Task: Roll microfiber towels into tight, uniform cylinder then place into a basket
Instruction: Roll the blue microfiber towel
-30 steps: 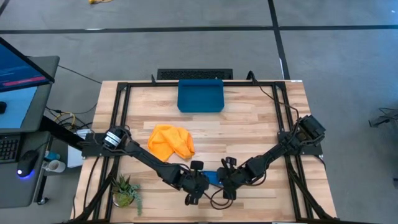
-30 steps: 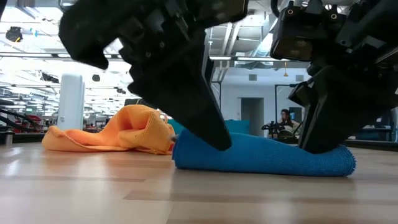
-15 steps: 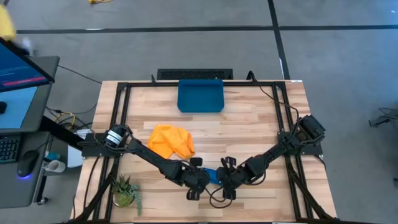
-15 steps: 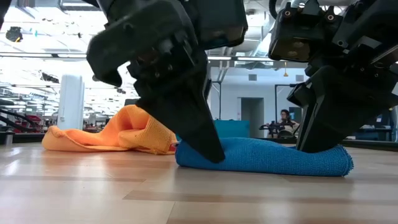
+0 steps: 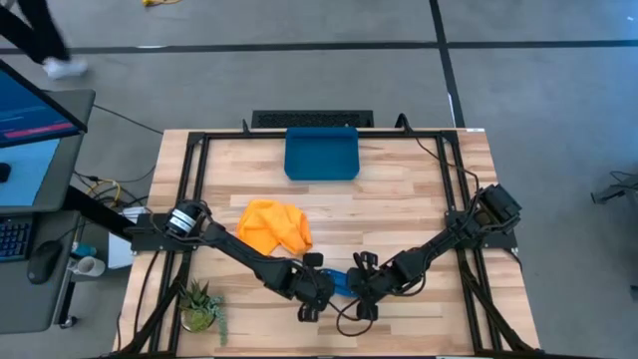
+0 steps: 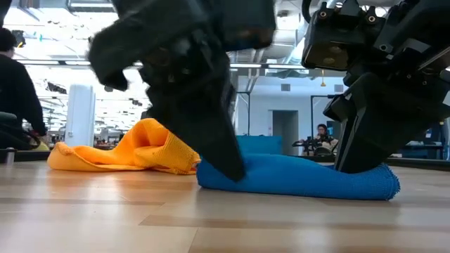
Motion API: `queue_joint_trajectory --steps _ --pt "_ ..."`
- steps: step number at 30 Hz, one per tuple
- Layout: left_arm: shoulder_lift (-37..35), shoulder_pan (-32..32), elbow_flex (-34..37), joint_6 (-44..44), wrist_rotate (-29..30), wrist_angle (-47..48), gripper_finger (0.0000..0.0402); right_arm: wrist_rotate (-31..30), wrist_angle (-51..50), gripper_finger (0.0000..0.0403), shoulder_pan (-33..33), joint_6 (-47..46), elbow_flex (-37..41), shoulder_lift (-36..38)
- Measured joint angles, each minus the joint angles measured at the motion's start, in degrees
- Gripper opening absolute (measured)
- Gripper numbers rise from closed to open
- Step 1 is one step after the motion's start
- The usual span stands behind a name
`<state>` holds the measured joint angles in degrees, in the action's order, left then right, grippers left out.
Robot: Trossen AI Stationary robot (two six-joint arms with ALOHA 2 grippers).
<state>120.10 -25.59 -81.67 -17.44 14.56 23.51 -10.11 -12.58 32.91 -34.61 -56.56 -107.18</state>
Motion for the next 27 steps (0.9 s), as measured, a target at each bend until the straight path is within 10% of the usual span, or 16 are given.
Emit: queue_joint_trajectory --steps 18,27 --pt "-1.78 2.37 2.71 -1.03 3.16 -0.81 0.0125 0.19 -0.06 0.007 0.02 -1.01 -0.02 0.0" --pt "-2.3 5.0 6.78 -9.37 -4.69 -4.69 0.0125 0.85 -0.09 0.007 -0.02 -2.17 -0.02 0.0"
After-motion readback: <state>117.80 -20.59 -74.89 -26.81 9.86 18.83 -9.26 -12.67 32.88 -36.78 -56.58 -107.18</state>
